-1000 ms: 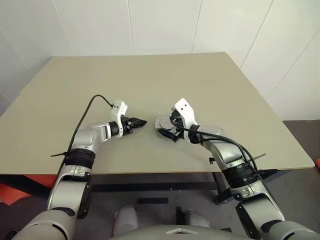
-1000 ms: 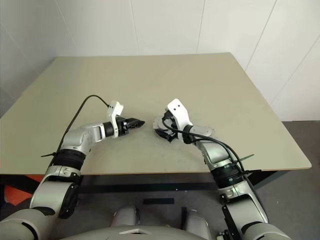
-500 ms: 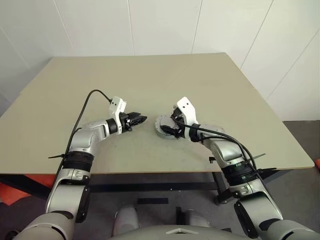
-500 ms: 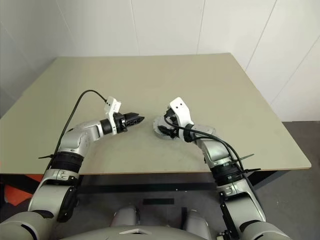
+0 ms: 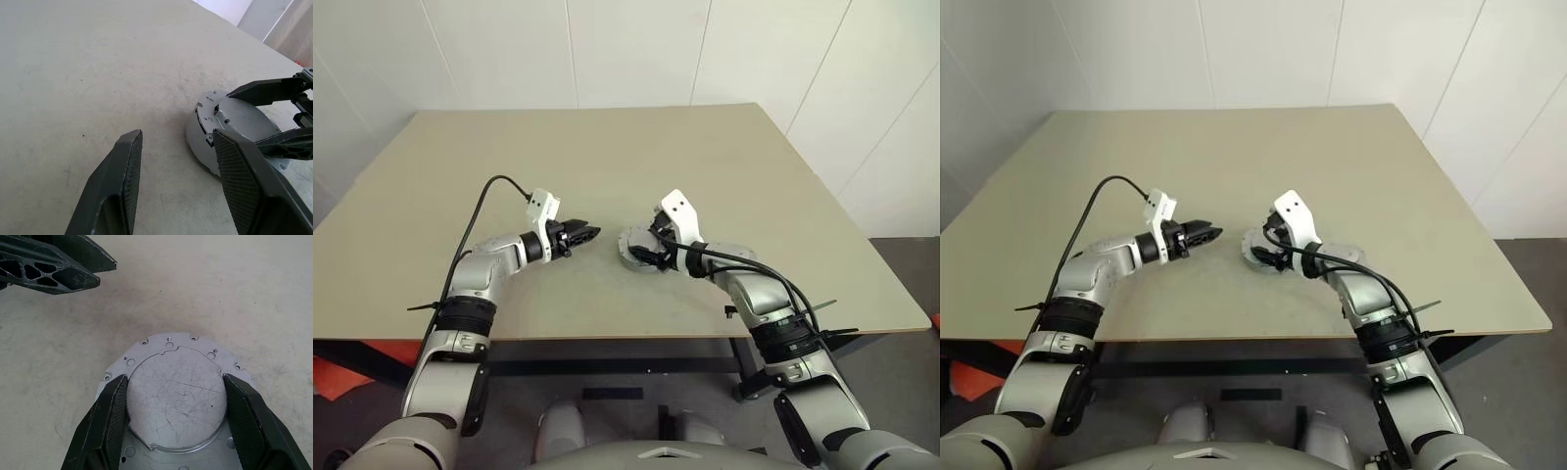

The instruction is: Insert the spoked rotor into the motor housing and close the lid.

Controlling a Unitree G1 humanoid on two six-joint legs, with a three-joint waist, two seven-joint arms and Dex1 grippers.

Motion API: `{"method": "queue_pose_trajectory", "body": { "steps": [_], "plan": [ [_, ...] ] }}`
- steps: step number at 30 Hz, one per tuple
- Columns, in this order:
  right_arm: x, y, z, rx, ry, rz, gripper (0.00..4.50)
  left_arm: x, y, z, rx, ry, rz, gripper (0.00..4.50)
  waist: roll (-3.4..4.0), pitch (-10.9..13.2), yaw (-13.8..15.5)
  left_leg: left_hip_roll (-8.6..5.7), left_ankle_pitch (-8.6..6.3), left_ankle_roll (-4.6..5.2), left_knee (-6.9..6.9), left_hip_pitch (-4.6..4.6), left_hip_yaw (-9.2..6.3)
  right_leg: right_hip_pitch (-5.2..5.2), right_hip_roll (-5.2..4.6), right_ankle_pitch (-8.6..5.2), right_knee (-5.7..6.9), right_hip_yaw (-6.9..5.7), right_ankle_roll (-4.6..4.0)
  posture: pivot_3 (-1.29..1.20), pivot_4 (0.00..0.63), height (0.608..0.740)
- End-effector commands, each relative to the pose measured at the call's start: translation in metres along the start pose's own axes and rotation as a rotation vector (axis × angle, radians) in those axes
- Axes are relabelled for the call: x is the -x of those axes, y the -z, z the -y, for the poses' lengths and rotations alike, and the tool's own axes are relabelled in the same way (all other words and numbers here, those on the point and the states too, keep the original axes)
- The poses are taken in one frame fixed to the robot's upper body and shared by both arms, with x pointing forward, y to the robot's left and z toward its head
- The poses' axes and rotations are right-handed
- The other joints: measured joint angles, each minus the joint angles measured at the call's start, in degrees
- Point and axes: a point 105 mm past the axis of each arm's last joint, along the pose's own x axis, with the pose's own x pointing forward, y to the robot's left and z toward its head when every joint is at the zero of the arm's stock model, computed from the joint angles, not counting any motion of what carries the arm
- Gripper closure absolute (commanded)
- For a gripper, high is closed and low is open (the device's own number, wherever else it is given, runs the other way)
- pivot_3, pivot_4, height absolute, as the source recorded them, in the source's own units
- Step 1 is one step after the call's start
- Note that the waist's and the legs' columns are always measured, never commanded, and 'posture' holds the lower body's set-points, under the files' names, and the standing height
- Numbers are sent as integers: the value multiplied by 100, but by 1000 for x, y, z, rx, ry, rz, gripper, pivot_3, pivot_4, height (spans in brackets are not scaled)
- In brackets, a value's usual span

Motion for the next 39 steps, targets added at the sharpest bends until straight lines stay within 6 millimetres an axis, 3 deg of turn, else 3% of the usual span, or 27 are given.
{"method": "queue_pose_trajectory", "body": {
  "steps": [1,10,18,39],
  "plan": [
    [5,-12,0,5,-15,29,1556,2,-7,2,-28,8,29,2068,0,0,1,0,0,0,0,0,0,0,0,0,0,0,0,0,0,740],
    [7,-24,-6,27,-34,49,1556,-1,-2,6,-18,18,18,2068,0,0,-9,2,-1,2,0,-1,0,-2,2,0,0,0,0,0,0,740],
    [1,-7,-2,35,-2,-5,1556,0,-1,7,-17,18,11,2068,0,0,-13,2,-1,2,3,0,0,-2,2,0,2,0,0,0,0,740],
    [-4,3,7,35,26,-54,1556,0,2,9,-5,17,10,2068,-1,-1,-17,4,1,-1,15,13,0,13,1,3,9,0,-2,0,0,740]
  ]
}}
